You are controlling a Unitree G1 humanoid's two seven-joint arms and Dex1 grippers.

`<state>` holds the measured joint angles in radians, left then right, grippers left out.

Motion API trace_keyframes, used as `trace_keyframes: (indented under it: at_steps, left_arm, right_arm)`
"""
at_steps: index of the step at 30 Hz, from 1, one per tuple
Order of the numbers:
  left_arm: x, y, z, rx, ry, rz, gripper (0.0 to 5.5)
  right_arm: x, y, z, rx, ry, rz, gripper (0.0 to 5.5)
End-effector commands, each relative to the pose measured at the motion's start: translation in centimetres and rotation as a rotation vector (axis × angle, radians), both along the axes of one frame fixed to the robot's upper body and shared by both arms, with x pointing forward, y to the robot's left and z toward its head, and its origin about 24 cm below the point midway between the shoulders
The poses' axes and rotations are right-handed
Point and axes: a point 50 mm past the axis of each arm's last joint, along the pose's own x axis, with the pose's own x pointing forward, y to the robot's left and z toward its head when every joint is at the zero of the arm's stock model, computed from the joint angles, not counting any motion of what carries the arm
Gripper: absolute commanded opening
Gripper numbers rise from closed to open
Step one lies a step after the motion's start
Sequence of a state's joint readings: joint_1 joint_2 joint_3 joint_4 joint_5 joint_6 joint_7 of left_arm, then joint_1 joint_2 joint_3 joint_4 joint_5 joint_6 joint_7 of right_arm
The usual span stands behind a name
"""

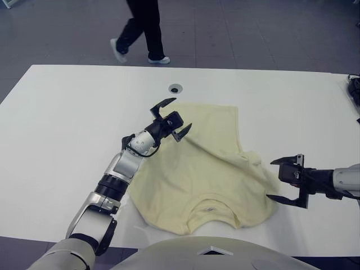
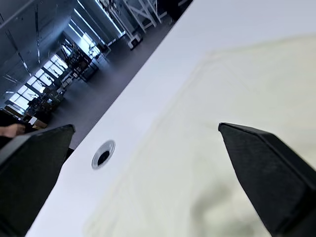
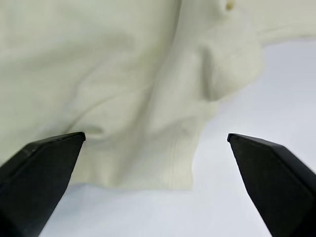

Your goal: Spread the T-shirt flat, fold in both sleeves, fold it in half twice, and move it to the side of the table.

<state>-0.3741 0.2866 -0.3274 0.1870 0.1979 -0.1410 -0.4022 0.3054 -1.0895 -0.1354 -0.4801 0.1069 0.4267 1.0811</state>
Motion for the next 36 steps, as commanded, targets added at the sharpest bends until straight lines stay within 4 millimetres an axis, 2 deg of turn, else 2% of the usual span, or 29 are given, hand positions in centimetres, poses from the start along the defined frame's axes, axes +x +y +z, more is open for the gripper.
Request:
trace_keyframes:
  at_steps: [1,6,9,11,14,18,22,27,30,33,36]
  left_arm:
    - [-0.8,-0.4,1.2,-0.057,-0.015,-0.046,5.4]
    - [-1.0,-0.1,2.0,-0.076,-0.029,-0.047,5.4]
    - [-1.2,0.3,3.0,-0.088,-0.052,-0.043,5.4]
    - [-2.2,0.1,3.6,-0.093,-0.041,-0.09,5.4]
    - [-5.2,-0.4,3.7,-0.03,0.004,-0.255,5.4]
    - [-7.9,0.2,2.7,0.08,0.116,-0.369,5.4]
    - [-9.7,1.7,1.7,0.172,0.184,-0.394,5.4]
    - [-9.6,3.7,1.3,0.144,0.224,-0.257,5.4]
    - [-10.3,4.1,0.0,0.198,0.281,-0.288,5.4]
    - [-10.3,4.9,-1.6,0.272,0.312,-0.262,5.4]
    - [-11.0,5.1,-2.3,0.287,0.333,-0.246,5.4]
  right_arm:
    - [0.7,0.1,1.5,0.032,-0.062,-0.013,5.37]
    - [1.3,0.1,2.7,0.068,-0.113,-0.033,5.37]
    - [2.8,-0.1,3.6,0.081,-0.232,-0.079,5.37]
    - [4.1,0.2,4.0,0.119,-0.309,-0.106,5.37]
    - [6.4,1.7,3.6,0.201,-0.417,-0.134,5.37]
    - [9.6,3.8,1.9,0.245,-0.504,-0.179,5.37]
    - [12.4,5.8,-1.0,0.249,-0.491,-0.236,5.37]
    - [14.0,7.2,-5.3,0.087,-0.491,-0.216,5.37]
    - [14.5,7.1,-7.2,-0.026,-0.523,-0.22,5.37]
    - [14.9,6.9,-8.1,-0.118,-0.558,-0.183,5.37]
    - [15.8,7.3,-8.1,-0.159,-0.652,-0.118,5.37]
